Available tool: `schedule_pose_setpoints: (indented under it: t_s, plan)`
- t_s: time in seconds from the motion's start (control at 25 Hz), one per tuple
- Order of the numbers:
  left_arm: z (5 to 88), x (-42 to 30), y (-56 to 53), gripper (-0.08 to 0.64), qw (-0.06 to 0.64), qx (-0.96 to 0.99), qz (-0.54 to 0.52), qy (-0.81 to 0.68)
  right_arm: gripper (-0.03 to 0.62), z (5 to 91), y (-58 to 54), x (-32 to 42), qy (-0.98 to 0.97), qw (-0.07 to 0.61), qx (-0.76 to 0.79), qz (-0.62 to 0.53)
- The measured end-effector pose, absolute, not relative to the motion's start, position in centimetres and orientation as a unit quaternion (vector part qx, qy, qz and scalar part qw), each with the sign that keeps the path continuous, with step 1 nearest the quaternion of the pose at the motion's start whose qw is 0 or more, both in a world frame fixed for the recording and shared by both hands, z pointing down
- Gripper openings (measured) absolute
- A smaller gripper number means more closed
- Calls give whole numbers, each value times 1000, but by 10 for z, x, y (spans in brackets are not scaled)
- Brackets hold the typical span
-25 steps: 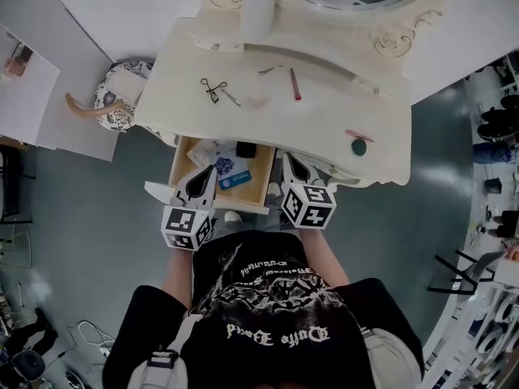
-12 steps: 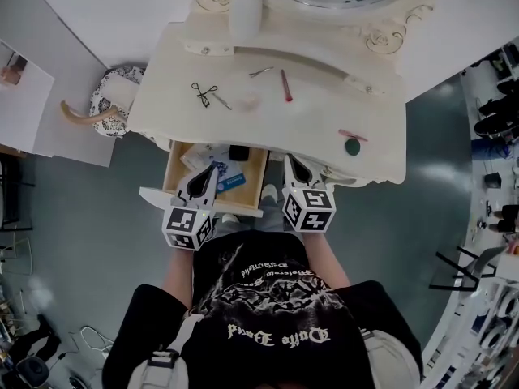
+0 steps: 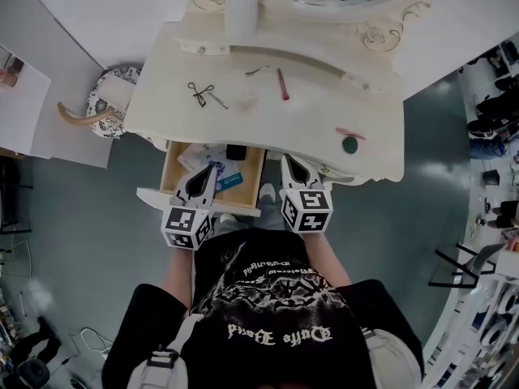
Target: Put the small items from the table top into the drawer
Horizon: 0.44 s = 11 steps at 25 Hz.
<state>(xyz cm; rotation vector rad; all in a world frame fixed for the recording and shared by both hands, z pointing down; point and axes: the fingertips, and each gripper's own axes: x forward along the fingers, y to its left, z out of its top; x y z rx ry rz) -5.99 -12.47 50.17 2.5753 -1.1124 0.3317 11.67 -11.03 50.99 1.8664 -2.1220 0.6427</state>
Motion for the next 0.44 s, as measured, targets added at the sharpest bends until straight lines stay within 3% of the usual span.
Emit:
schedule_pose_setpoints:
  t_s: [0.44]
  plan:
    - [502, -68, -129, 15, 173, 892, 101, -405, 8, 510, -111, 110, -736, 128, 630, 212]
